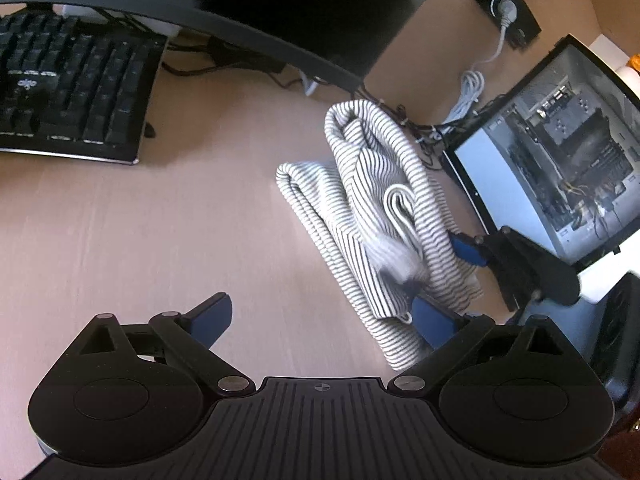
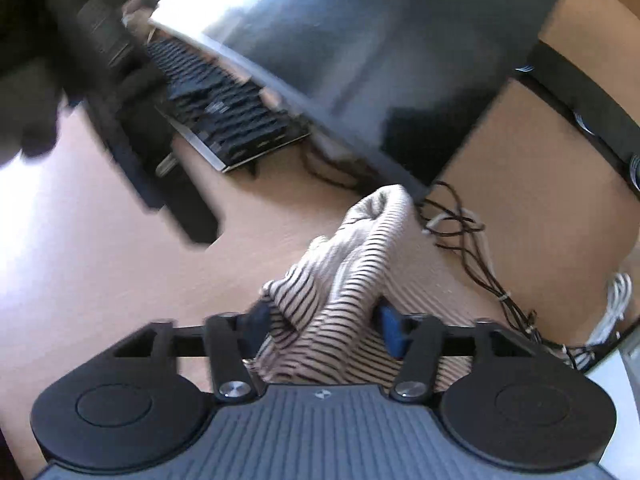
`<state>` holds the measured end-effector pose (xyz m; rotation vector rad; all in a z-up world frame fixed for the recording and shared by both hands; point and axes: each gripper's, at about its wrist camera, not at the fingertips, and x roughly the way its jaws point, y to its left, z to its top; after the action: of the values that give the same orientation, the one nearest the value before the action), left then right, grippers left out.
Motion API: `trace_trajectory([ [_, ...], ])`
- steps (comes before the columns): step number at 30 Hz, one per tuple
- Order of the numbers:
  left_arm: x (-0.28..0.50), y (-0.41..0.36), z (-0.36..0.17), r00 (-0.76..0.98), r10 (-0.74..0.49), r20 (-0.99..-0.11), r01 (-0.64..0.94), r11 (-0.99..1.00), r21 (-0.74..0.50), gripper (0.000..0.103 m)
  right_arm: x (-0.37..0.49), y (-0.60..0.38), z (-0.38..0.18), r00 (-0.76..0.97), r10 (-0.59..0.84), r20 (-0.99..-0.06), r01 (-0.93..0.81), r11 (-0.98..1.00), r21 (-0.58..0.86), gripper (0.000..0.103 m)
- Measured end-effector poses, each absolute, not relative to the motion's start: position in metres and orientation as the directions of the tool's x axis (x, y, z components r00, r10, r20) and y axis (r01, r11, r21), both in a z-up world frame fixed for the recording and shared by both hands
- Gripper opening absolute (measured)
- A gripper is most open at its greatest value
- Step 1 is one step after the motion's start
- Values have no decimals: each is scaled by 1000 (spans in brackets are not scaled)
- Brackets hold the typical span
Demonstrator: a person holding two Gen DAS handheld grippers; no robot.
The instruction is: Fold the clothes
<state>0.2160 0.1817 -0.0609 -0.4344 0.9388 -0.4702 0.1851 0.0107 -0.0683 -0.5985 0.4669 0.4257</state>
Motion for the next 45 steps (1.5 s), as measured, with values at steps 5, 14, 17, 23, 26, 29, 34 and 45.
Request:
trace_trajectory([
  [5, 216, 183, -59, 512, -552, -658, 189, 820, -541, 100, 188, -10, -41, 789, 277, -549, -531, 757, -381, 25],
  [14, 228, 188, -36, 572, -537, -620, 186, 821, -540, 100, 173, -18, -39, 739, 255, -623, -629, 592, -504, 24],
  [17, 236, 175, -13, 590, -575, -567, 241, 795, -556, 100, 166, -2, -54, 729, 252, -636, -641, 576, -507, 30],
  [23, 264, 118, 13, 529, -702, -476, 376, 697, -610, 100, 162, 17, -69, 703, 252, -665, -664, 567, -487, 34],
  [26, 280, 88, 1, 489, -705, -514, 395, 704, -590, 100, 168, 21, -67, 686, 269, -676, -674, 586, -450, 35],
  [29, 295, 79, -20, 459, -676, -577, 356, 734, -578, 99, 172, 14, -58, 660, 323, -679, -684, 631, -365, 43],
  [34, 305, 79, -30, 445, -669, -595, 355, 742, -569, 99, 180, -39, -21, 646, 419, -638, -652, 737, -175, 78],
  [45, 318, 82, -41, 439, -654, -616, 347, 756, -555, 99, 238, -91, -44, 594, 391, -703, -481, 873, 79, 103],
])
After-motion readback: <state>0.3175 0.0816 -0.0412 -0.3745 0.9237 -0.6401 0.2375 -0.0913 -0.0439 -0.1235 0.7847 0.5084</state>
